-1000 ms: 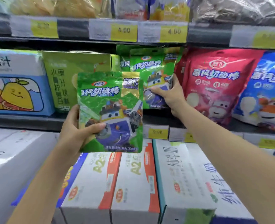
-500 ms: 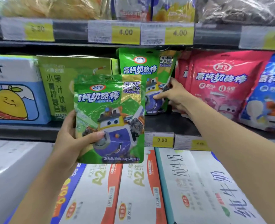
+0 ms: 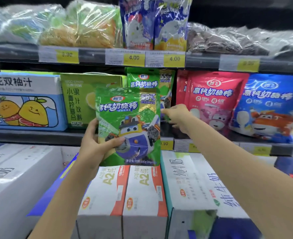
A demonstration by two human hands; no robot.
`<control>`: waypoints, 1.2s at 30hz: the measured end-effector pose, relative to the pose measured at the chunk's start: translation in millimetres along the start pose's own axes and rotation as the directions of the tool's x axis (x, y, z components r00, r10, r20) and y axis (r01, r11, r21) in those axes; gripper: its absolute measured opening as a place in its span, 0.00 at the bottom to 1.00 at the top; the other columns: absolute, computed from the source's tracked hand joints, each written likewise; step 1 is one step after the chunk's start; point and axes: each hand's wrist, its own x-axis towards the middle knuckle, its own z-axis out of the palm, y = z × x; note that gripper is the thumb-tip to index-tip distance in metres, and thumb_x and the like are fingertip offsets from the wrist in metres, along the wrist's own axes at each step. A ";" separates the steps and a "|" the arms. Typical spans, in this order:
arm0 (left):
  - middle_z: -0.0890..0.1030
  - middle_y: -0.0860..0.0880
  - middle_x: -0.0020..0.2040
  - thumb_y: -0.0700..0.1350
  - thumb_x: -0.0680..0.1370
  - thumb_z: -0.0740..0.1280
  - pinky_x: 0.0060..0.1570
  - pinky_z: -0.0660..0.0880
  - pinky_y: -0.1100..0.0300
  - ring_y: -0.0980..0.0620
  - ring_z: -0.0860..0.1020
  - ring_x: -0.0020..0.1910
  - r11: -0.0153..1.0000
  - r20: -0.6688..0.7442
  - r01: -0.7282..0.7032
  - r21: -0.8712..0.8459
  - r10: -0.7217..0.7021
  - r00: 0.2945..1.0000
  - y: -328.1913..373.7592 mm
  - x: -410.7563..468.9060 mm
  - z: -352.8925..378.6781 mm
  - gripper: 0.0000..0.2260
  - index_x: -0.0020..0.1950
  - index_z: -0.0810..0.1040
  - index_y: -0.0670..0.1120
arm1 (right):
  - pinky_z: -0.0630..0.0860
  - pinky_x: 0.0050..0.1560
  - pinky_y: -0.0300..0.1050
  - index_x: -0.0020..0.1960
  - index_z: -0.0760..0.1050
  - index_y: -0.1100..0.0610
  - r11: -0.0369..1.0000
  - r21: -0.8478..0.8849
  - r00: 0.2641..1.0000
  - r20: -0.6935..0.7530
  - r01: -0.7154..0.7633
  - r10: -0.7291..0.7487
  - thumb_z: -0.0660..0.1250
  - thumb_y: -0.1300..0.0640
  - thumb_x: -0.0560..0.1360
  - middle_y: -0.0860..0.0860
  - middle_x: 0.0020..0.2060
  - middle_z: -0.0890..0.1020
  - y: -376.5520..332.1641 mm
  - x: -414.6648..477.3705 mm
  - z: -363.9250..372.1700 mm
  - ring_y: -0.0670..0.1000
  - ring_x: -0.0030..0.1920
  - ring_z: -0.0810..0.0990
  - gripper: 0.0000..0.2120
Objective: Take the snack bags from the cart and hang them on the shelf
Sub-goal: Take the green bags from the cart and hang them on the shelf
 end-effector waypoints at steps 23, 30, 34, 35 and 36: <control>0.57 0.44 0.79 0.56 0.60 0.80 0.70 0.65 0.53 0.46 0.64 0.73 0.714 0.223 0.000 0.700 -0.218 0.950 36.5 71.7 97.5 0.61 0.80 0.42 0.46 | 0.75 0.61 0.51 0.57 0.73 0.57 0.950 0.301 0.984 0.130 0.078 -0.122 0.75 0.70 0.64 0.53 0.48 0.83 13.2 -25.4 -49.5 0.54 0.52 0.81 0.25; 0.53 0.45 0.79 0.50 0.61 0.81 0.73 0.55 0.51 0.47 0.54 0.77 0.663 0.282 -0.144 0.735 -0.105 0.954 0.8 105.1 85.3 0.63 0.79 0.36 0.46 | 0.77 0.60 0.54 0.60 0.68 0.51 0.922 0.332 0.974 0.042 0.197 -0.223 0.78 0.69 0.63 0.52 0.55 0.81 34.1 5.1 -25.5 0.54 0.56 0.81 0.33; 0.55 0.44 0.78 0.49 0.60 0.82 0.72 0.55 0.55 0.48 0.55 0.76 0.642 0.274 -0.179 0.746 -0.051 0.960 -9.5 121.1 81.1 0.65 0.78 0.35 0.46 | 0.79 0.54 0.47 0.56 0.73 0.50 0.902 0.348 0.958 0.028 0.257 -0.284 0.78 0.66 0.64 0.49 0.50 0.83 37.7 17.5 -11.6 0.51 0.53 0.82 0.26; 0.55 0.43 0.77 0.48 0.59 0.83 0.71 0.56 0.56 0.48 0.55 0.76 0.637 0.267 -0.178 0.750 -0.045 0.963 -11.4 125.1 81.6 0.66 0.78 0.34 0.46 | 0.80 0.51 0.44 0.53 0.74 0.50 0.890 0.374 0.958 0.013 0.260 -0.285 0.78 0.65 0.65 0.49 0.48 0.84 37.3 21.5 -8.8 0.50 0.50 0.83 0.22; 0.54 0.43 0.77 0.49 0.58 0.83 0.71 0.56 0.56 0.47 0.55 0.76 0.634 0.253 -0.170 0.754 -0.042 0.966 -13.7 128.6 83.0 0.67 0.78 0.34 0.47 | 0.80 0.46 0.38 0.50 0.76 0.51 0.877 0.405 0.959 -0.004 0.259 -0.282 0.77 0.64 0.66 0.49 0.46 0.84 35.6 24.9 -6.8 0.49 0.47 0.83 0.18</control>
